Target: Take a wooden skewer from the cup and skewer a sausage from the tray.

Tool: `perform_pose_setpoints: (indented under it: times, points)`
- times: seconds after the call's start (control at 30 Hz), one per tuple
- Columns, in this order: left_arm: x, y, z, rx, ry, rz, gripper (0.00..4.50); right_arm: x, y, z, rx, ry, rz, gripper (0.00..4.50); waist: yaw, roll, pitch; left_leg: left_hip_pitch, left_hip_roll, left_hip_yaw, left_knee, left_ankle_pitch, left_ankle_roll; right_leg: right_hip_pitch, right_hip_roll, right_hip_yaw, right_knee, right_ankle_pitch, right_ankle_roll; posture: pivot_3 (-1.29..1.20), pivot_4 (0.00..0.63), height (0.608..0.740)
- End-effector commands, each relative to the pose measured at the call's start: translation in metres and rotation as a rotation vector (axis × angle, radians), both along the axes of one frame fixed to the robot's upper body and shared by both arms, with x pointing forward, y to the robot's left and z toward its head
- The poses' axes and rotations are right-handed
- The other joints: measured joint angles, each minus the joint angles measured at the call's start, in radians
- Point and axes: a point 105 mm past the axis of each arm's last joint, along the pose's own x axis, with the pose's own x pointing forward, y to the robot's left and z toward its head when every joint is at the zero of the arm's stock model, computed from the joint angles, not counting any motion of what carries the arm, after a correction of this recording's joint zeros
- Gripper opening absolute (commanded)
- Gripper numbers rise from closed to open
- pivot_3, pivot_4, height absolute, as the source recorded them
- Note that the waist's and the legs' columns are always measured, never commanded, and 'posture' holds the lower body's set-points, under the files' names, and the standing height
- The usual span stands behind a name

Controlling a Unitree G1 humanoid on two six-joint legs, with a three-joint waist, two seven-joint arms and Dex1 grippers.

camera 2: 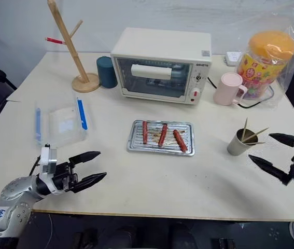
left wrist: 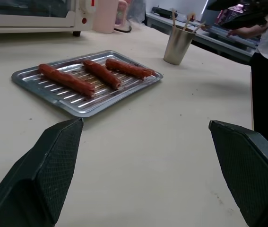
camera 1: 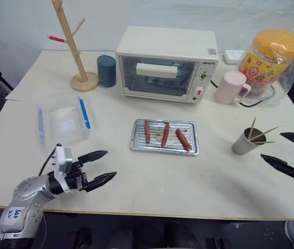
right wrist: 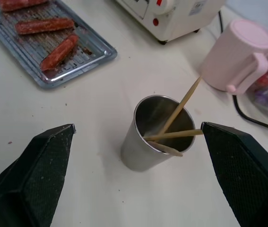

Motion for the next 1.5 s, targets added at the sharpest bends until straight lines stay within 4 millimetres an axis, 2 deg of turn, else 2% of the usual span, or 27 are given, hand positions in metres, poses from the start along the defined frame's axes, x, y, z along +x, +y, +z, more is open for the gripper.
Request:
perform_pose_setpoints:
  times: [0.03, 0.27, 0.37, 0.47, 0.5, 0.63, 0.9, 1.23, 1.5]
  points:
    - [-0.012, -0.006, 0.003, 0.002, -0.012, -0.023, 4.50, 0.009, -0.010, 0.003, -0.019, 0.037, 0.014, 4.47, 0.002, 0.000, 0.000, 0.000, 0.000, 0.000, 0.000, 0.000, 0.000, 0.000, 0.000, 0.000, -0.001, 0.000, 0.000, 0.00, 0.150, 0.740]
    - [-0.024, -0.017, 0.002, 0.001, 0.028, -0.126, 4.50, 0.022, -0.021, -0.005, -0.028, 0.164, 0.037, 4.47, 0.005, 0.002, 0.000, -0.008, 0.000, -0.004, 0.009, 0.000, 0.000, -0.001, 0.000, -0.004, -0.001, 0.001, 0.001, 0.00, 0.150, 0.740]
    - [-0.022, -0.028, 0.010, 0.014, 0.027, -0.176, 4.50, 0.027, -0.022, -0.001, -0.018, 0.153, 0.048, 3.98, 0.004, 0.004, 0.001, -0.007, 0.000, -0.004, 0.009, 0.000, 0.001, -0.001, 0.000, -0.004, -0.001, 0.001, 0.001, 0.00, 0.150, 0.740]
    - [-0.016, -0.035, 0.017, 0.014, 0.017, -0.182, 4.50, 0.029, -0.021, -0.002, -0.021, 0.158, 0.060, 3.27, 0.006, 0.006, 0.001, -0.008, 0.000, -0.004, 0.009, 0.000, 0.001, -0.001, 0.000, -0.005, -0.001, 0.001, 0.001, 0.00, 0.150, 0.740]
    - [-0.016, -0.036, 0.018, 0.014, 0.016, -0.183, 4.50, 0.030, -0.021, -0.002, -0.022, 0.157, 0.062, 3.16, 0.006, 0.006, 0.002, -0.008, 0.000, -0.004, 0.009, -0.001, 0.001, -0.002, 0.000, -0.005, -0.001, 0.001, 0.001, 0.00, 0.150, 0.740]
    - [-0.018, -0.041, 0.022, 0.015, 0.027, -0.194, 4.50, 0.030, -0.023, -0.001, -0.019, 0.164, 0.062, 2.18, 0.005, 0.006, 0.002, -0.009, 0.000, -0.004, 0.010, -0.001, 0.001, -0.002, 0.000, -0.005, -0.001, 0.001, 0.001, 0.00, 0.150, 0.740]
    - [-0.016, -0.046, 0.027, 0.015, 0.021, -0.185, 4.50, 0.030, -0.027, -0.001, -0.027, 0.169, 0.061, 0.05, 0.005, 0.006, 0.002, -0.009, 0.000, -0.004, 0.010, 0.000, 0.000, -0.002, 0.000, -0.005, 0.000, 0.001, 0.001, 0.00, 0.150, 0.740]
    - [-0.012, -0.050, 0.026, 0.016, 0.008, -0.169, 4.50, 0.032, -0.030, 0.007, -0.076, 0.157, 0.077, 0.02, 0.005, 0.007, 0.002, -0.009, 0.000, -0.004, 0.010, 0.000, 0.000, -0.002, 0.000, -0.005, 0.000, 0.001, 0.001, 0.00, 0.150, 0.740]
    - [-0.006, -0.055, 0.022, 0.009, 0.001, -0.175, 4.50, 0.026, -0.039, 0.037, -0.107, 0.130, 0.063, 0.02, 0.006, 0.010, 0.003, -0.009, 0.000, -0.004, 0.011, 0.000, 0.000, -0.002, 0.000, -0.005, 0.000, 0.001, 0.001, 0.00, 0.150, 0.740]
